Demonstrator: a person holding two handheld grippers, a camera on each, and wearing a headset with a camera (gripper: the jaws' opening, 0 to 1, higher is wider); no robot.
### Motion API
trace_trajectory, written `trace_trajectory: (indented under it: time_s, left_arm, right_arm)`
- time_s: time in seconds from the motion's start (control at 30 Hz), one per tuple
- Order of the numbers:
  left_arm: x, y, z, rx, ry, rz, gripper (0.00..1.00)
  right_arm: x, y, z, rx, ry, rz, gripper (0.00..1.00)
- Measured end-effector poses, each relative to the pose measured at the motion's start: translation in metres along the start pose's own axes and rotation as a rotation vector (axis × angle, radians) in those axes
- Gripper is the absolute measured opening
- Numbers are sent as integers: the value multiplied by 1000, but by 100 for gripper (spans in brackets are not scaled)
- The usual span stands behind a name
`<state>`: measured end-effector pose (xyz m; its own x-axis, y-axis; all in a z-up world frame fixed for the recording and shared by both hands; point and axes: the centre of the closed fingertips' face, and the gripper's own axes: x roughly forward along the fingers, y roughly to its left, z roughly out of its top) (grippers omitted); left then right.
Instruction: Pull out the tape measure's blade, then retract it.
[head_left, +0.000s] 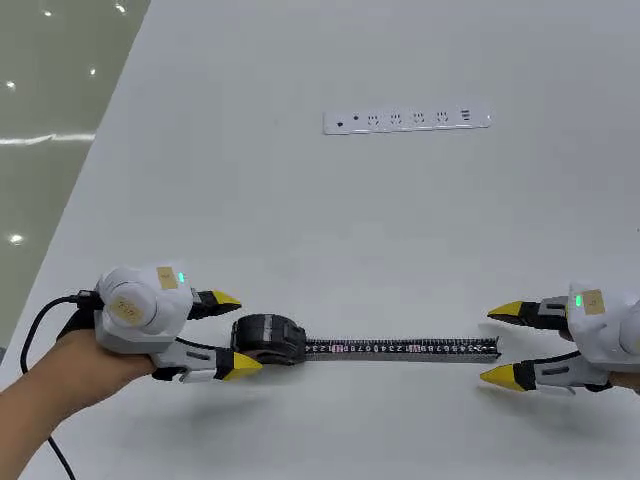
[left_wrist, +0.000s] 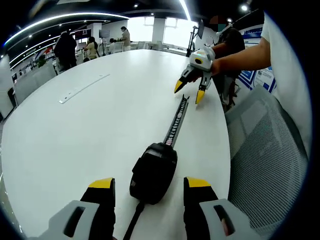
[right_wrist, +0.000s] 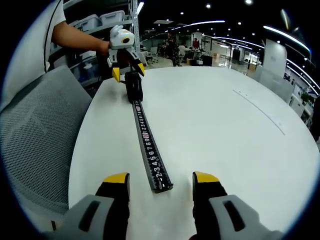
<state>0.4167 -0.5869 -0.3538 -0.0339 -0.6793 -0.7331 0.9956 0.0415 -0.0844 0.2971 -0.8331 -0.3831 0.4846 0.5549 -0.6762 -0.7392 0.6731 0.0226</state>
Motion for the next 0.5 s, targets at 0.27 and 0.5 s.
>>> trace_trajectory:
  time_s: [0.27, 0.5]
  left_arm:
    - [-8, 4, 3, -40, -31, 38, 63]
    - [-16, 1, 6, -70, -55, 69, 70]
  right_arm:
    - [-5, 0, 1, 25, 2, -27, 60]
    - [-11, 0, 0, 65, 4, -51, 63]
